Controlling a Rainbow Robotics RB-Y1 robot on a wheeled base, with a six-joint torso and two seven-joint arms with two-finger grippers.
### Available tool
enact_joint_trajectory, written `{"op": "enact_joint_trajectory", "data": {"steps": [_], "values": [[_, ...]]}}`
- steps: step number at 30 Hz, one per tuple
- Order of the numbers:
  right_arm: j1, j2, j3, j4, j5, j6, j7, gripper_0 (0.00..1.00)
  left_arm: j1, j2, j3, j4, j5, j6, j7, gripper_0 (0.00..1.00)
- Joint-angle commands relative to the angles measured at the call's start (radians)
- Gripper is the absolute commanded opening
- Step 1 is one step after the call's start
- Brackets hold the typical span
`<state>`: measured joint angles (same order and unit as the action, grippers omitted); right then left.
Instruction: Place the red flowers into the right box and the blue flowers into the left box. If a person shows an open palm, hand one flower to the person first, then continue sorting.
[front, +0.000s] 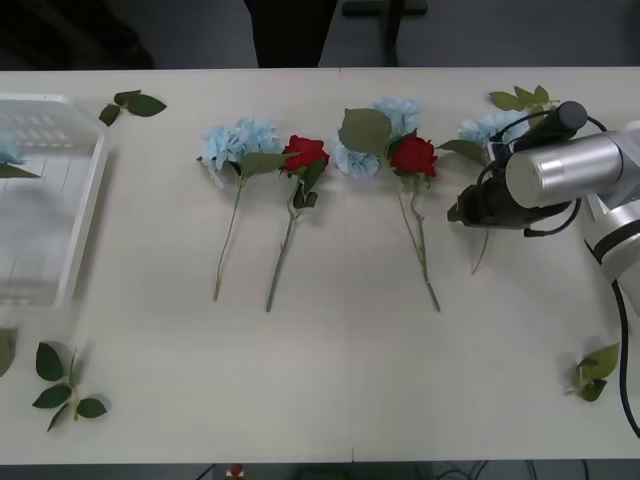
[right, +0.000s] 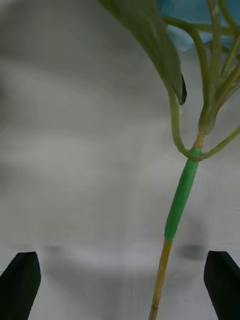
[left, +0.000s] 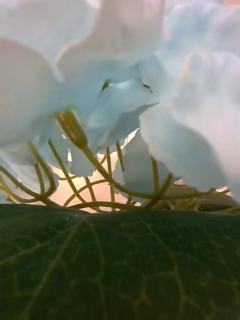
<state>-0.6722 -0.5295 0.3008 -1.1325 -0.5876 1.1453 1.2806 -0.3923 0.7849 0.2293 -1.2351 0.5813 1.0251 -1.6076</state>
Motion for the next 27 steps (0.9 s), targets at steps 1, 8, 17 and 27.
{"op": "enact_joint_trajectory", "data": {"steps": [1, 8, 17, 27], "values": [[-0.027, 0.02, -0.015, -0.01, 0.011, -0.006, -0.038, 0.21, -0.013, -0.004, 0.018, -0.003, 0.011, -0.003, -0.026, 0.0], [-0.027, 0.023, -0.014, -0.01, 0.012, -0.006, -0.04, 0.0, -0.019, -0.009, 0.013, -0.004, 0.029, -0.002, -0.043, 0.28], [-0.026, -0.009, -0.04, -0.079, 0.031, -0.036, -0.01, 0.0, -0.051, -0.015, 0.013, -0.04, 0.072, 0.044, -0.058, 0.72], [0.095, -0.038, -0.256, -0.467, -0.093, -0.036, 0.249, 0.0, -0.063, -0.015, 0.065, -0.23, 0.115, 0.231, -0.055, 0.74]]}}
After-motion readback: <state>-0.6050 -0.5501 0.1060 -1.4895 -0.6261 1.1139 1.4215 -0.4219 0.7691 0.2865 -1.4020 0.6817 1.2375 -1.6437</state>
